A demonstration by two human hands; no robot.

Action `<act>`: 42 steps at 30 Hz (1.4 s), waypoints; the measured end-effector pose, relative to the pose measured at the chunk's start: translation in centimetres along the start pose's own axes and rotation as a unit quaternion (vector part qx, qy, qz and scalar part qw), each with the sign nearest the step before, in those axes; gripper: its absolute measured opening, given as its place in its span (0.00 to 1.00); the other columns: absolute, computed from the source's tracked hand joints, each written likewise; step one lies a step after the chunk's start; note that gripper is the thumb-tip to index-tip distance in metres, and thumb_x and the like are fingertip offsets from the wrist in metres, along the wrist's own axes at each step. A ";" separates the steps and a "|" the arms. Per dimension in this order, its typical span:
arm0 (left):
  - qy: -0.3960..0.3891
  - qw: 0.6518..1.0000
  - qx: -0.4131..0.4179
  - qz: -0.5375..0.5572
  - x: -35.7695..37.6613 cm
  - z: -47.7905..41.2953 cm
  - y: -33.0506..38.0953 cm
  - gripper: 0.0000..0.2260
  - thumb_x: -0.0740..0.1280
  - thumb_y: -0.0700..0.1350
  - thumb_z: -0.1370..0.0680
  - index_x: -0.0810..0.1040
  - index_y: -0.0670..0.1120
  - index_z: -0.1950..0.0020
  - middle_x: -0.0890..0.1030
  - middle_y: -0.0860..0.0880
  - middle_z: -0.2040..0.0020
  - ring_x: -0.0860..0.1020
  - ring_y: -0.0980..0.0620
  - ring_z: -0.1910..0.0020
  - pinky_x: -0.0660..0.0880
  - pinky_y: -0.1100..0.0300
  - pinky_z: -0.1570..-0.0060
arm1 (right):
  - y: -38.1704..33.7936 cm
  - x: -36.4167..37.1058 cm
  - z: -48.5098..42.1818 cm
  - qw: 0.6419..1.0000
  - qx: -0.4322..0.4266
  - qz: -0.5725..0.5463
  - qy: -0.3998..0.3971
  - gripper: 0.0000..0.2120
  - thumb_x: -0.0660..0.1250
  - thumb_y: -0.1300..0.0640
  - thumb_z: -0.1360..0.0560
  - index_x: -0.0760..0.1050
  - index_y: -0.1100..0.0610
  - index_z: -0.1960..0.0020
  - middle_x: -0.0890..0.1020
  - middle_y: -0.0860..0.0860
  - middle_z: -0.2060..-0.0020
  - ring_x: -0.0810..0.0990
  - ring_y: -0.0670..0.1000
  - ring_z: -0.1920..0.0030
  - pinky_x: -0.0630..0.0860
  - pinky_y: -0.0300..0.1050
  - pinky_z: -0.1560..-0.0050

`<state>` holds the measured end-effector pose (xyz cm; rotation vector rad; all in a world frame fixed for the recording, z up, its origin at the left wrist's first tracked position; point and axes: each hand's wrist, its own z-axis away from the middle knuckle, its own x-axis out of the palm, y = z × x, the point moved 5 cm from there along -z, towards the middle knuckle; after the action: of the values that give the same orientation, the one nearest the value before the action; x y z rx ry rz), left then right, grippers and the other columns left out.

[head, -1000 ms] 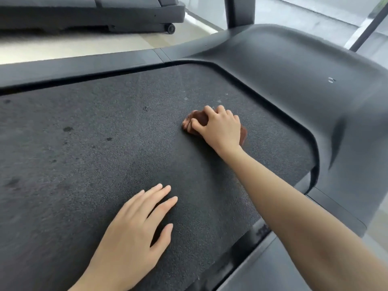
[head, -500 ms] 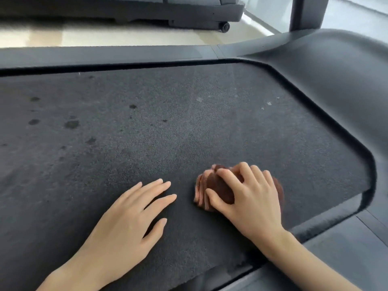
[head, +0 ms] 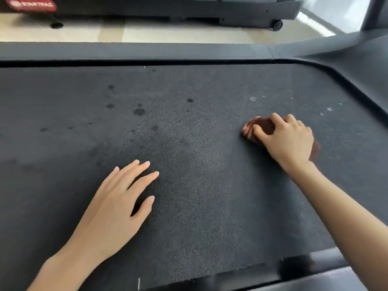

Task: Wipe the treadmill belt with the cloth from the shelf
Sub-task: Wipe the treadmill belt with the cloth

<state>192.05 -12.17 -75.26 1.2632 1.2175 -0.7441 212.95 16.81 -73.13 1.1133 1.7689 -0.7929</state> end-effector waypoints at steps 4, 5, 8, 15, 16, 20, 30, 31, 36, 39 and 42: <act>-0.006 1.000 0.003 -0.011 0.6 0.3 -0.2 0.22 0.53 0.55 0.22 0.74 0.48 0.33 0.71 0.50 0.31 0.65 0.51 0.29 0.54 0.53 0.29 | -2.0 -1.1 2.6 1.000 -0.026 -0.007 -0.007 0.21 0.62 0.40 0.25 0.77 0.57 0.46 0.77 0.62 0.54 0.76 0.64 0.52 0.68 0.54 0.52; -0.004 1.000 0.005 -0.016 0.6 0.3 -0.1 0.22 0.54 0.54 0.22 0.74 0.48 0.33 0.72 0.49 0.31 0.66 0.50 0.29 0.55 0.52 0.29 | -3.0 -1.7 4.1 0.998 -0.054 -0.023 -0.005 0.21 0.62 0.40 0.26 0.77 0.56 0.47 0.77 0.61 0.56 0.76 0.64 0.55 0.69 0.54 0.54; 0.002 1.000 0.014 -0.027 0.6 0.0 0.1 0.22 0.54 0.53 0.23 0.76 0.47 0.34 0.73 0.49 0.32 0.67 0.48 0.31 0.55 0.51 0.30 | -6.9 -3.6 9.4 0.986 -0.149 -0.071 0.015 0.19 0.61 0.39 0.28 0.79 0.53 0.50 0.75 0.56 0.61 0.74 0.60 0.62 0.69 0.52 0.60; -0.001 0.999 -0.021 -0.049 -0.1 0.6 -1.9 0.23 0.53 0.54 0.23 0.74 0.48 0.33 0.73 0.49 0.32 0.67 0.48 0.30 0.56 0.49 0.30 | -11.5 -5.5 14.9 0.957 -0.261 -0.129 0.013 0.16 0.64 0.40 0.28 0.80 0.52 0.55 0.77 0.53 0.62 0.74 0.58 0.63 0.69 0.51 0.63; -0.002 0.999 -0.024 -0.047 -0.1 0.7 -2.1 0.23 0.53 0.54 0.23 0.74 0.47 0.33 0.72 0.48 0.32 0.67 0.48 0.30 0.56 0.49 0.30 | -11.5 -5.4 14.6 0.952 -0.274 -0.134 0.012 0.16 0.64 0.39 0.28 0.80 0.52 0.55 0.77 0.53 0.62 0.74 0.58 0.63 0.70 0.50 0.63; 0.004 0.998 -0.038 -0.045 0.6 0.7 -1.5 0.24 0.52 0.54 0.23 0.73 0.45 0.33 0.71 0.46 0.31 0.65 0.45 0.29 0.60 0.44 0.31 | -11.9 -4.5 12.3 0.942 -0.299 -0.149 0.017 0.17 0.64 0.38 0.28 0.80 0.50 0.54 0.76 0.52 0.63 0.76 0.57 0.63 0.70 0.50 0.63; 0.027 0.997 -0.056 -0.040 0.8 0.7 -1.1 0.23 0.52 0.52 0.23 0.74 0.42 0.35 0.72 0.43 0.32 0.67 0.42 0.30 0.63 0.40 0.32 | -13.1 0.8 1.3 0.984 -0.166 -0.065 0.026 0.21 0.61 0.38 0.25 0.77 0.55 0.48 0.77 0.58 0.58 0.76 0.61 0.57 0.68 0.50 0.57; 0.028 0.997 -0.055 -0.041 0.9 0.7 -1.1 0.23 0.52 0.52 0.23 0.74 0.42 0.35 0.72 0.43 0.32 0.67 0.42 0.30 0.63 0.40 0.32 | -13.0 0.4 1.9 0.983 -0.169 -0.067 0.041 0.21 0.61 0.39 0.26 0.77 0.55 0.49 0.77 0.58 0.59 0.76 0.61 0.59 0.67 0.50 0.58; 0.029 0.997 -0.052 -0.048 1.1 0.7 -1.1 0.23 0.52 0.52 0.23 0.75 0.42 0.35 0.72 0.43 0.32 0.67 0.42 0.30 0.63 0.40 0.33 | -11.7 -2.4 8.0 0.971 -0.213 -0.092 0.052 0.19 0.61 0.39 0.27 0.79 0.52 0.50 0.75 0.55 0.62 0.74 0.59 0.63 0.67 0.50 0.61; 0.035 0.997 -0.051 -0.052 1.2 0.7 -1.1 0.23 0.52 0.52 0.23 0.74 0.42 0.35 0.72 0.43 0.32 0.67 0.41 0.30 0.63 0.40 0.33 | -10.3 -4.5 12.2 0.959 -0.257 -0.113 0.027 0.19 0.62 0.39 0.26 0.80 0.53 0.51 0.77 0.54 0.60 0.75 0.59 0.61 0.68 0.51 0.61; 0.041 0.996 -0.050 -0.054 1.2 0.7 -1.1 0.23 0.53 0.52 0.23 0.74 0.42 0.35 0.72 0.43 0.32 0.67 0.41 0.30 0.63 0.39 0.33 | -9.1 -5.2 13.9 0.951 -0.284 -0.122 0.001 0.19 0.63 0.38 0.26 0.81 0.53 0.51 0.78 0.53 0.59 0.76 0.58 0.62 0.69 0.51 0.61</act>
<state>191.48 -12.84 -76.84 1.1619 1.3814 -0.7061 210.44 -0.47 -73.57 0.5195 1.9847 -0.3720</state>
